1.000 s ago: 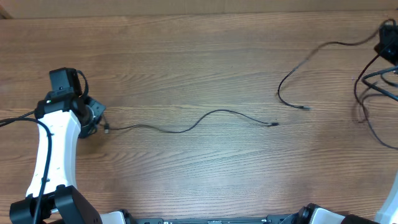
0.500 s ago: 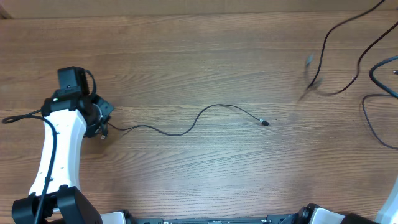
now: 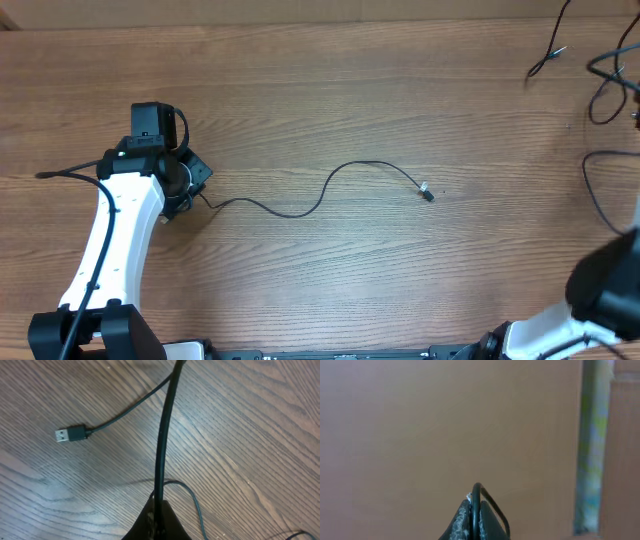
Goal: Untangle cables
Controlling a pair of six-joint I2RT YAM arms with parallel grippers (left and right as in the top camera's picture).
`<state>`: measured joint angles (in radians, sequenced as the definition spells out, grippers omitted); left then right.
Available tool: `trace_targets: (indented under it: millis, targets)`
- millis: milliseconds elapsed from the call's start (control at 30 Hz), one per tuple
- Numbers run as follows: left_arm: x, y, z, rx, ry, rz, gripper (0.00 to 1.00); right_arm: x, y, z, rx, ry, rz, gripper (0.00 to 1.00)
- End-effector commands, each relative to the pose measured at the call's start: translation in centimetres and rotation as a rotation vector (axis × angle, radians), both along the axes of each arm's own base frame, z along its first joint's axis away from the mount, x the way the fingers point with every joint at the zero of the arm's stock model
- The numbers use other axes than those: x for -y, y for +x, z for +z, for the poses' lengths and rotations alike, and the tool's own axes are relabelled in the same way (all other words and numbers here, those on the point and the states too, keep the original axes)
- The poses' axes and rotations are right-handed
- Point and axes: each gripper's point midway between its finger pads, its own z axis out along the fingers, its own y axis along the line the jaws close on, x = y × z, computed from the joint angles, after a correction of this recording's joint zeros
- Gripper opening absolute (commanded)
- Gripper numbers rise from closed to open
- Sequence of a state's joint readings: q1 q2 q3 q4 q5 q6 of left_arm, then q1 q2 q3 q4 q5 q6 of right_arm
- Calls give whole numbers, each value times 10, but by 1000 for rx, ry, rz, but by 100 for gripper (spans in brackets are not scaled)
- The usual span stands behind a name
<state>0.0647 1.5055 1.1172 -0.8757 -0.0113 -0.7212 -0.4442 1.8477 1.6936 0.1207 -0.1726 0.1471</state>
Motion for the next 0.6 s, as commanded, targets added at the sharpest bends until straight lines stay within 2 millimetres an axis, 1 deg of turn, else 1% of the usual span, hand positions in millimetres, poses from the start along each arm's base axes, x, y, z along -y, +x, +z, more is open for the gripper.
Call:
trace_targets:
  millis: [0,33,100,167,267,367,433,467,500,533,567]
  targets:
    - [5,2,-1,6,3,-38,4,17,22,-39,-56,3,-45,4]
    - [6,3,-1,10,1,-32,5,17,32,-62,-85,16,-31,4]
    - [7,4,0,16,-6,-14,4,14,49,-100,-130,38,6,4]
    - [10,5,0,22,-14,3,5,4,65,-139,-173,59,56,4]
    - [15,8,1,33,-18,-3,4,-12,81,-181,-220,80,93,4]
    - [23,9,2,39,-22,-13,4,-28,94,-218,-255,92,123,4]
    - [29,9,1,38,-25,-23,4,-38,99,-237,-281,101,139,4]
    - [32,9,1,37,-25,-31,4,-42,101,-241,-288,103,147,4]
    - [35,9,0,34,-25,-40,4,-47,102,-241,-287,101,155,4]
    - [38,9,-1,31,-24,-48,4,-51,105,-235,-270,93,164,4]
    - [40,9,-2,29,-22,-55,4,-54,108,-224,-247,86,183,4]
